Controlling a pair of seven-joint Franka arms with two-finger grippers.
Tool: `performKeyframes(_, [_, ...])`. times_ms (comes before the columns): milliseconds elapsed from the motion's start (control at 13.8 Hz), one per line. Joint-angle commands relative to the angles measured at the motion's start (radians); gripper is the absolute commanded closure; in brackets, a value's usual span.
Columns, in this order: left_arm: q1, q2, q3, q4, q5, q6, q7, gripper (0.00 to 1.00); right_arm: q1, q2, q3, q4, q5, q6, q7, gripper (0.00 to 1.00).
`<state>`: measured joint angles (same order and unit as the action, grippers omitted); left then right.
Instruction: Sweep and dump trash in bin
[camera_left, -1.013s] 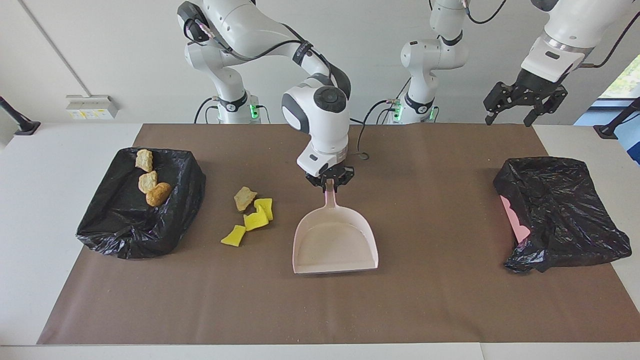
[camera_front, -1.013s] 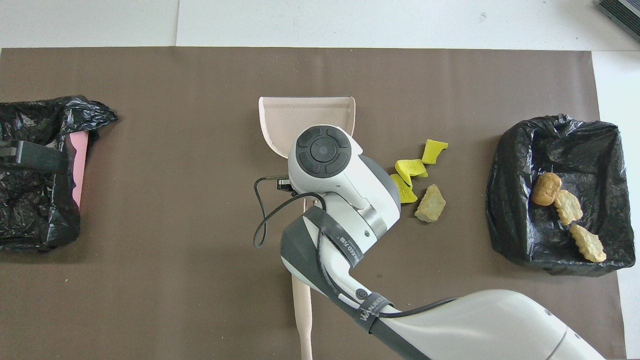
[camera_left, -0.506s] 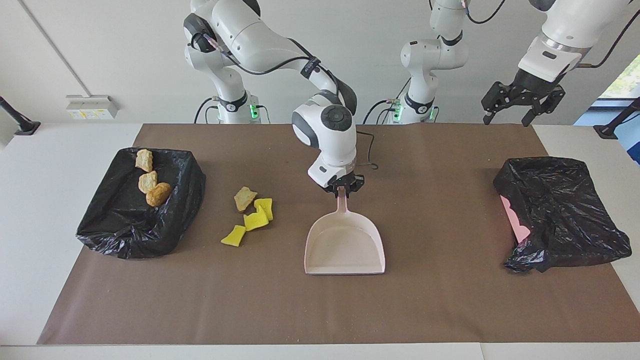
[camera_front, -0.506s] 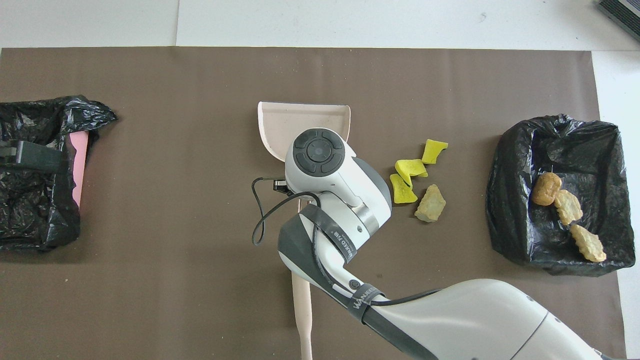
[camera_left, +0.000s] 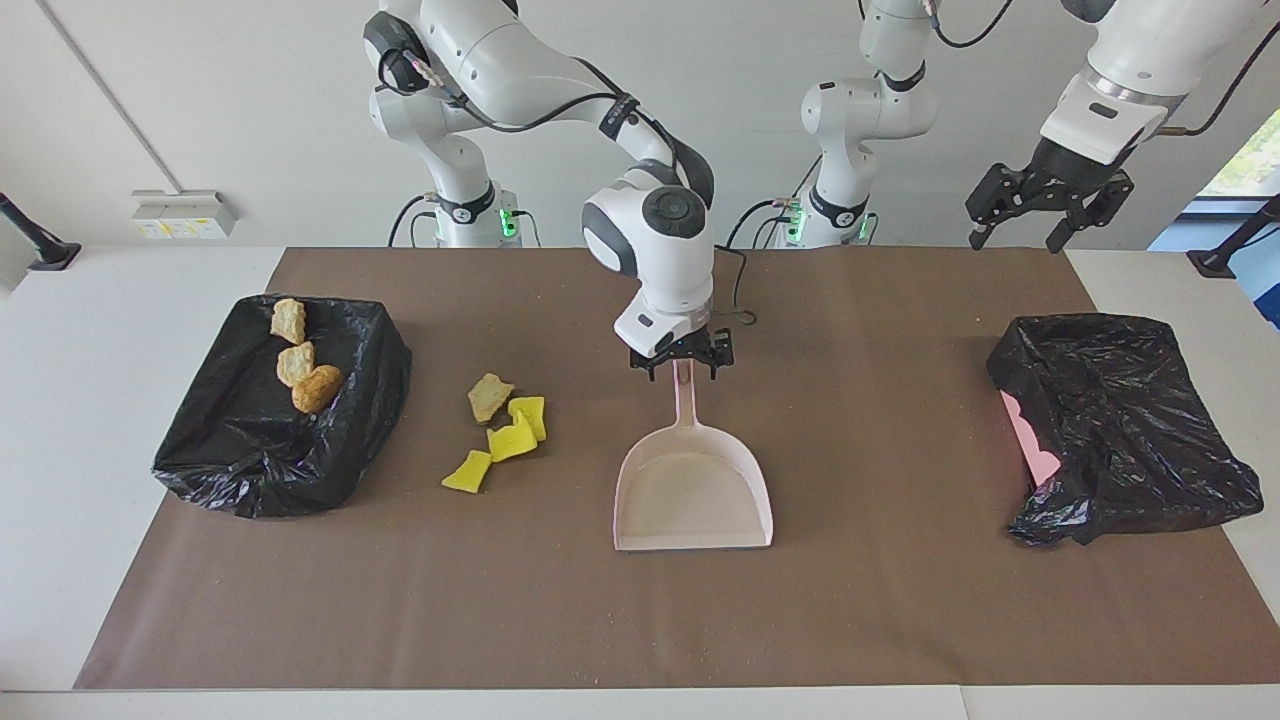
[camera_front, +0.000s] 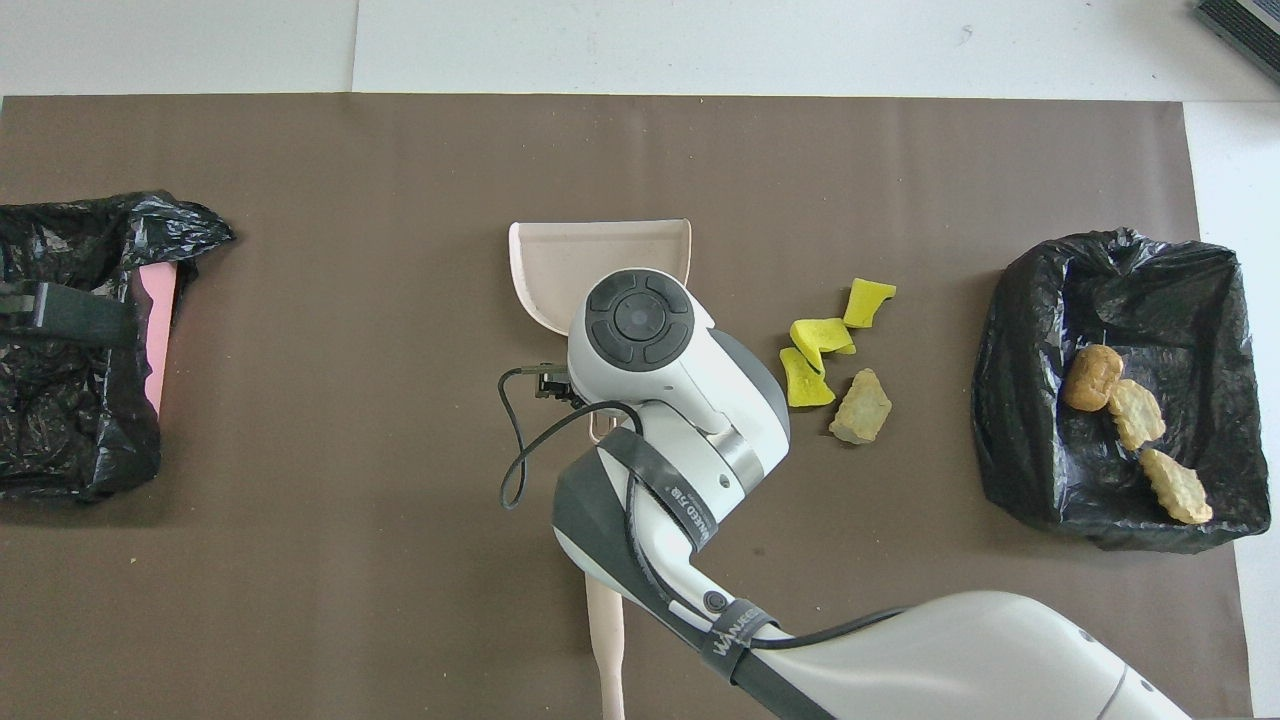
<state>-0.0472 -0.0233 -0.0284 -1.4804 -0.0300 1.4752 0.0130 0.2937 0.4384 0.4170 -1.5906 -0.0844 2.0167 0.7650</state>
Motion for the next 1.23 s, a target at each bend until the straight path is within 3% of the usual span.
performKeyframes(0, [-0.008,-0.007,0.008,0.005,-0.002,-0.036,0.001,0.0,0.004,-0.169,0.006,-0.139,0.104,-0.027,-0.003,0.0])
performKeyframes(362, [-0.036,-0.01,-0.004,0.005,-0.011,-0.026,-0.007,0.0,0.126,-0.401,0.005,-0.429,0.228,-0.01,0.01,0.0])
performKeyframes(651, [-0.098,-0.035,-0.01,-0.084,-0.013,0.08,-0.004,0.0,0.243,-0.599,0.005,-0.687,0.371,0.051,-0.013,0.0])
performKeyframes(796, [-0.146,-0.029,-0.01,-0.141,-0.013,0.147,-0.004,0.0,0.304,-0.629,0.005,-0.777,0.399,0.088,-0.024,0.0])
performKeyframes(941, [-0.219,-0.021,-0.01,-0.216,-0.013,0.233,-0.014,0.0,0.364,-0.61,0.005,-0.851,0.4,0.21,-0.029,0.0])
performKeyframes(1158, [-0.301,0.003,-0.01,-0.319,-0.013,0.416,-0.126,0.0,0.369,-0.593,0.005,-0.859,0.4,0.24,-0.032,0.0])
